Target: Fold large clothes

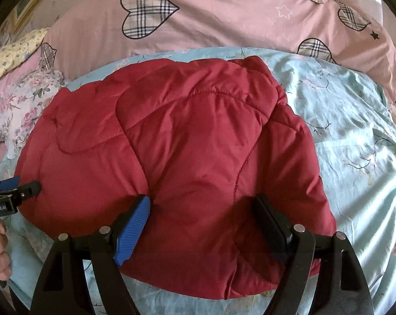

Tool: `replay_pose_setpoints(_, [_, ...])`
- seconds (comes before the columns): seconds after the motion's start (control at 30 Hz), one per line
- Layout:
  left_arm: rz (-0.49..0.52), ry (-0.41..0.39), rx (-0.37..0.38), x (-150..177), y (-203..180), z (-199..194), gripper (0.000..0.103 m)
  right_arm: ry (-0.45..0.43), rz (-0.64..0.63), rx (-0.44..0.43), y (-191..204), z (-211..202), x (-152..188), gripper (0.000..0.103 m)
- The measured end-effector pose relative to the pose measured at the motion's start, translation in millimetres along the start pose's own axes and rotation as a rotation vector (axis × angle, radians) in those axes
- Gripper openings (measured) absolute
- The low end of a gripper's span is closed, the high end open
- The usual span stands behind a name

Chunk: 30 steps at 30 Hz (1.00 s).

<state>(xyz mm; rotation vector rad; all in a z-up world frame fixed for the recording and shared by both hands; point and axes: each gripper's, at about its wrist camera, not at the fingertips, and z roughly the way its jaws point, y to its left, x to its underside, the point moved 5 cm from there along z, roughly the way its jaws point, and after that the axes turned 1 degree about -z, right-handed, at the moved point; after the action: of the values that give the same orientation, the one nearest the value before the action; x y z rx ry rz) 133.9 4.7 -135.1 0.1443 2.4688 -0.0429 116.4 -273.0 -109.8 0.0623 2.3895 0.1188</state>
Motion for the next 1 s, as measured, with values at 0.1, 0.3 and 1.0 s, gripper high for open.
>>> replay_pose_setpoints(0.1, [0.002, -0.002, -0.007, -0.5, -0.2, 1.2, 0.103, -0.012, 0.007, 0.001, 5.1, -15.2, -4.7, 0.081])
replay_pose_setpoints(0.3, [0.004, -0.002, -0.007, -0.6, -0.2, 1.7, 0.103, -0.015, -0.038, -0.004, 17.7, -19.0, -6.9, 0.081])
replay_pose_setpoints(1.0, [-0.018, -0.001, -0.058, 23.1, 4.0, -37.5, 0.103, -0.022, -0.031, -0.100, 28.7, -55.6, 16.6, 0.085])
